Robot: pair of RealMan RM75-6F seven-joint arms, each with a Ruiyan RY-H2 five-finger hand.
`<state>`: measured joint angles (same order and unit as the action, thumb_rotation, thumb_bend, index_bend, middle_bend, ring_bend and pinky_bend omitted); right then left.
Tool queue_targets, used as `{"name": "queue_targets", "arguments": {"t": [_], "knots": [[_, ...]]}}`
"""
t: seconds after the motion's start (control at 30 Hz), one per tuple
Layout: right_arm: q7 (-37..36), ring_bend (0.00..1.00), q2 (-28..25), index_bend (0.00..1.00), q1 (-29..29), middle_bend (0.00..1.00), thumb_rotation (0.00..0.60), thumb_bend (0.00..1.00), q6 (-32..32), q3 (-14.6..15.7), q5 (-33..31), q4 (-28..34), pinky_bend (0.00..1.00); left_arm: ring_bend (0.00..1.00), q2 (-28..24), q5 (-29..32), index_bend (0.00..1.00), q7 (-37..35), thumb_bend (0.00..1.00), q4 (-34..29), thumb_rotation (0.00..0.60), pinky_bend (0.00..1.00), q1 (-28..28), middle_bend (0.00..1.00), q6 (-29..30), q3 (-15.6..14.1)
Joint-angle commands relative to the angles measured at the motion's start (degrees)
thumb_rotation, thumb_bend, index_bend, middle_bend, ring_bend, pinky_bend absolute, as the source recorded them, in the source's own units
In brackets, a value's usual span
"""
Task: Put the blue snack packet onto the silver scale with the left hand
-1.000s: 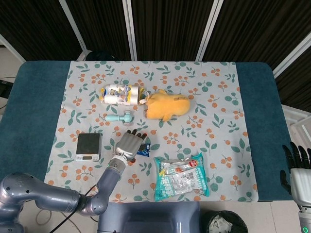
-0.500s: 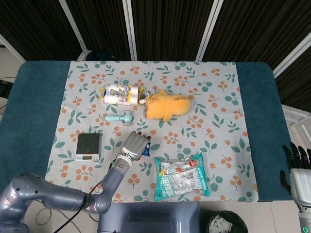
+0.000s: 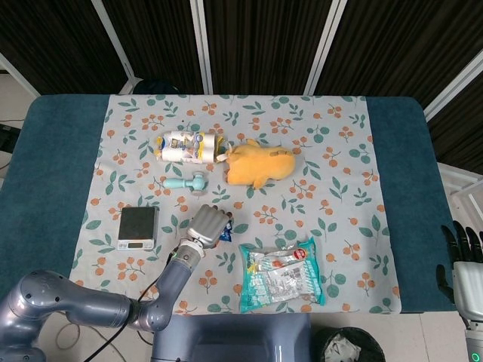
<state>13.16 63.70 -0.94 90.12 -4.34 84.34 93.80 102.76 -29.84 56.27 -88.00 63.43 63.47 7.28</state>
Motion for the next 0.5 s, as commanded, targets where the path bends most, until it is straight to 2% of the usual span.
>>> {"name": "queue_targets", "arguments": {"t": [0.03, 0.3, 0.5], "knots": [[-0.06, 0.01, -0.06, 0.06, -0.04, 0.03, 0.600, 0.58, 0.09, -0.06, -0.08, 0.06, 0.00, 0.37, -0.12, -0.77, 0.37, -0.12, 0.36, 0.37, 0.600, 0.50, -0.25, 0.52, 0.58, 0.06], [0.15, 0.01, -0.04, 0.06, 0.01, 0.03, 0.600, 0.58, 0.04, 0.03, 0.10, 0.30, 0.00, 0.37, -2.48, -2.94, 0.37, -1.97, 0.36, -0.60, 0.600, 0.50, -1.36, 0.52, 0.76, 0.81], [0.53, 0.01, 0.15, 0.06, 0.10, 0.03, 0.600, 0.58, -0.30, 0.18, 0.03, 0.41, 0.00, 0.37, -7.71, -3.71, 0.38, -4.07, 0.36, -4.46, 0.600, 0.49, -2.55, 0.52, -0.51, 1.47]]}}
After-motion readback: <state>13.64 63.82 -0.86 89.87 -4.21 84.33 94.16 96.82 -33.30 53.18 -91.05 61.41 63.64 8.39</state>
